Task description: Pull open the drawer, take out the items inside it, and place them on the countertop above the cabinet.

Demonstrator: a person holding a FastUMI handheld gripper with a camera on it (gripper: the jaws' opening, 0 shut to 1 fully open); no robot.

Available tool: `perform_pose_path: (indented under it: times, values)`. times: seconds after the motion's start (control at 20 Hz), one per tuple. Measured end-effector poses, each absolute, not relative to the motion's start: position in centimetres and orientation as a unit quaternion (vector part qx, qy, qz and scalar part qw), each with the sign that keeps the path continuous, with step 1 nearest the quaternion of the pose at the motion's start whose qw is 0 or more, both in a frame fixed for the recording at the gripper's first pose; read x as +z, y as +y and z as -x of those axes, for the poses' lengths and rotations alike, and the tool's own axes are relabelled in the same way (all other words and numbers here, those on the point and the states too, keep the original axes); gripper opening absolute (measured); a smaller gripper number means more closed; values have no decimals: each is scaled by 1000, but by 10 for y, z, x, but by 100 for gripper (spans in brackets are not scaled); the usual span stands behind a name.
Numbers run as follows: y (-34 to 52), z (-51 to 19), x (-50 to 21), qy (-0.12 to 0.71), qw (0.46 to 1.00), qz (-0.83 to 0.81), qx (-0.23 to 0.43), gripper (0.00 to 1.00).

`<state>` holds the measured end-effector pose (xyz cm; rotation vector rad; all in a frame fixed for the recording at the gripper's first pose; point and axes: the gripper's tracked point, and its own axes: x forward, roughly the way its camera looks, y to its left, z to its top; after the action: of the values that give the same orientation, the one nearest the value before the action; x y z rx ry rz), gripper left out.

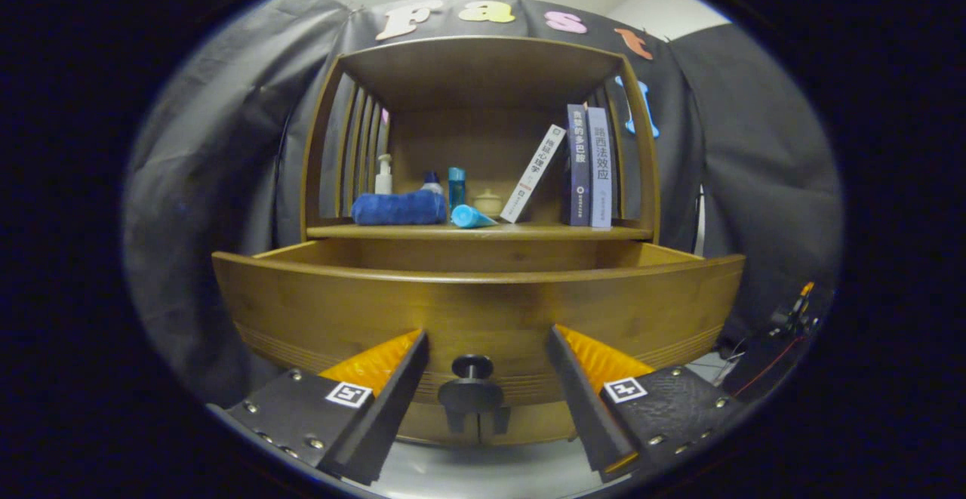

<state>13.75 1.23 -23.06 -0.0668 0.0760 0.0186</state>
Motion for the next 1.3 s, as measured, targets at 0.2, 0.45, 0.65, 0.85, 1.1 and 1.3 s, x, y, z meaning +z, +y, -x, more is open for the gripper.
perform_pose_path:
  times: [0.2, 0.45, 0.65, 0.85, 1.1, 1.3]
  values:
    - [14, -169, -233, 34, 999, 29, 10, 99]
    - [14, -196, -234, 27, 999, 30, 14, 99]
    - [13, -218, -236, 23, 999, 27, 14, 99]
    - [16, -241, -237, 3, 1000, 24, 15, 99]
    - [17, -267, -240, -30, 999, 22, 15, 98]
    - [19, -283, -243, -43, 999, 1, 11, 98]
